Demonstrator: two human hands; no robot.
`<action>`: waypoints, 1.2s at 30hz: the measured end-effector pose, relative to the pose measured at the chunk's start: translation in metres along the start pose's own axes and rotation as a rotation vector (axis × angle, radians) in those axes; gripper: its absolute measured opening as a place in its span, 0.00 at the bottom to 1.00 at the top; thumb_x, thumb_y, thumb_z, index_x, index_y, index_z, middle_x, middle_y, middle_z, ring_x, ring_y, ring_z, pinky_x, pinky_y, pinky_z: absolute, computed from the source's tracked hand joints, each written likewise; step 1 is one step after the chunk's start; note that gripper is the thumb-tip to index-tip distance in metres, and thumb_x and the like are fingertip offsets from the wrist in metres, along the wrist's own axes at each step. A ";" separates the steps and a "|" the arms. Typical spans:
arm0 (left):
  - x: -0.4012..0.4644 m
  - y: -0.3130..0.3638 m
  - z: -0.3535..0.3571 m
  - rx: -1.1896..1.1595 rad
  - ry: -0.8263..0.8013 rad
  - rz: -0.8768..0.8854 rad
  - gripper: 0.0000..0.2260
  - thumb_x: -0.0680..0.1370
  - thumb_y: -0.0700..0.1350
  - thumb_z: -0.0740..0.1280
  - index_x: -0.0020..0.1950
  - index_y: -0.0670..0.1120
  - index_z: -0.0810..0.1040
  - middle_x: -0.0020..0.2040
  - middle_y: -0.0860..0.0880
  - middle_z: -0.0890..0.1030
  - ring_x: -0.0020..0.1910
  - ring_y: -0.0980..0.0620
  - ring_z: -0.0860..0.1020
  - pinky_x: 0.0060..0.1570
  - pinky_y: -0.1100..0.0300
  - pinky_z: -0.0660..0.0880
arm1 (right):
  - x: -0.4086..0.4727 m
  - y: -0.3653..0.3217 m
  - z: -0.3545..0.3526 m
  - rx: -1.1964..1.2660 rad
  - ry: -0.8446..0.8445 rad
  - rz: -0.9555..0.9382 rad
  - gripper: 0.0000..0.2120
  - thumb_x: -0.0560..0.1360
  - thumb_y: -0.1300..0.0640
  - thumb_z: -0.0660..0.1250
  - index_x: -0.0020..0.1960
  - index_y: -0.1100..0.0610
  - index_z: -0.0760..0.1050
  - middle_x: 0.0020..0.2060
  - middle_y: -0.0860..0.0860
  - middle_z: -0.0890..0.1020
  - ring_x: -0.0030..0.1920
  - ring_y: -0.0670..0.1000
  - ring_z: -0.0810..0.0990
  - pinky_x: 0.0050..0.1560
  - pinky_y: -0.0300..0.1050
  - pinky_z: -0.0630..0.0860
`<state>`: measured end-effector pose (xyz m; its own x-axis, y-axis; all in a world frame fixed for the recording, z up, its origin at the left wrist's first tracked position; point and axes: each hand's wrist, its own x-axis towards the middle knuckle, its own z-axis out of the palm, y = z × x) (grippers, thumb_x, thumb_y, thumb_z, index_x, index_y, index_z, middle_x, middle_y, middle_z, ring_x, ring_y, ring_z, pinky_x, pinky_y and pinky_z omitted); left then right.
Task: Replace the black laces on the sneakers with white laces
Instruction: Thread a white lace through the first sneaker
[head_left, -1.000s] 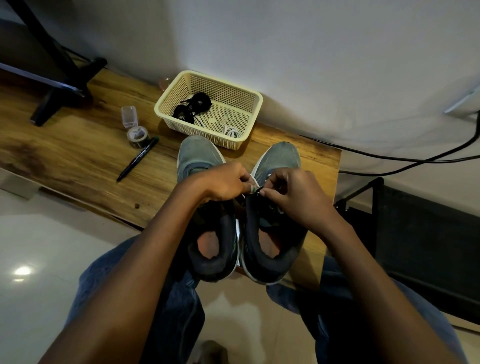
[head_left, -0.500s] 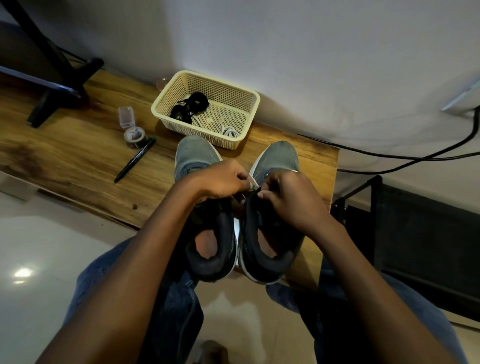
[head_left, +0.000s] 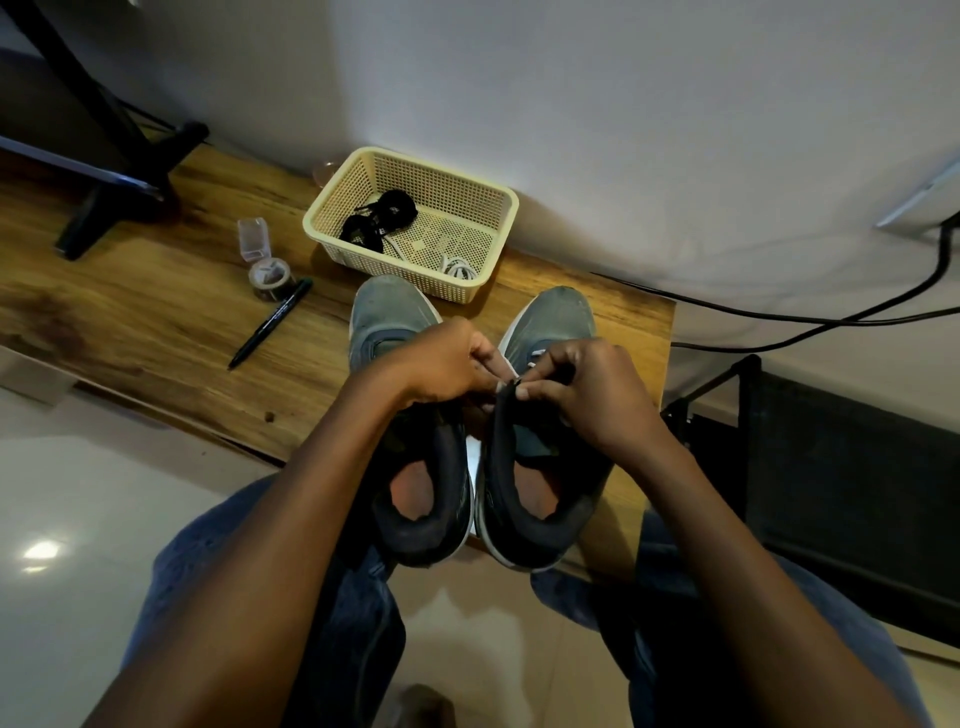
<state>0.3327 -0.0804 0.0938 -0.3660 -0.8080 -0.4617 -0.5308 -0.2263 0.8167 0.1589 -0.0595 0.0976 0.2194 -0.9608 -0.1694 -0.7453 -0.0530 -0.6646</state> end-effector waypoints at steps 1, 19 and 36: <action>0.001 0.000 0.000 0.040 0.004 0.011 0.05 0.75 0.34 0.68 0.50 0.39 0.82 0.41 0.45 0.84 0.39 0.53 0.83 0.44 0.61 0.80 | 0.000 -0.001 -0.001 0.009 -0.008 -0.002 0.03 0.69 0.57 0.76 0.39 0.52 0.82 0.38 0.45 0.83 0.42 0.44 0.81 0.47 0.50 0.79; -0.004 -0.014 -0.019 0.421 0.219 -0.041 0.03 0.73 0.51 0.70 0.40 0.55 0.80 0.42 0.59 0.82 0.51 0.54 0.79 0.67 0.42 0.63 | -0.007 0.016 -0.031 -0.176 -0.218 0.100 0.26 0.63 0.58 0.80 0.47 0.53 0.63 0.46 0.53 0.71 0.41 0.50 0.69 0.33 0.41 0.64; -0.005 0.000 -0.002 0.571 0.240 0.018 0.08 0.74 0.57 0.69 0.46 0.55 0.82 0.42 0.60 0.81 0.52 0.60 0.74 0.54 0.54 0.54 | -0.007 0.018 -0.036 -0.008 -0.234 0.282 0.25 0.65 0.57 0.79 0.46 0.55 0.61 0.37 0.51 0.74 0.34 0.47 0.72 0.30 0.40 0.66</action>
<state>0.3358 -0.0774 0.0971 -0.2319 -0.9239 -0.3044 -0.8756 0.0620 0.4790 0.1211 -0.0634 0.1127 0.1423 -0.8498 -0.5076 -0.8017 0.2019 -0.5627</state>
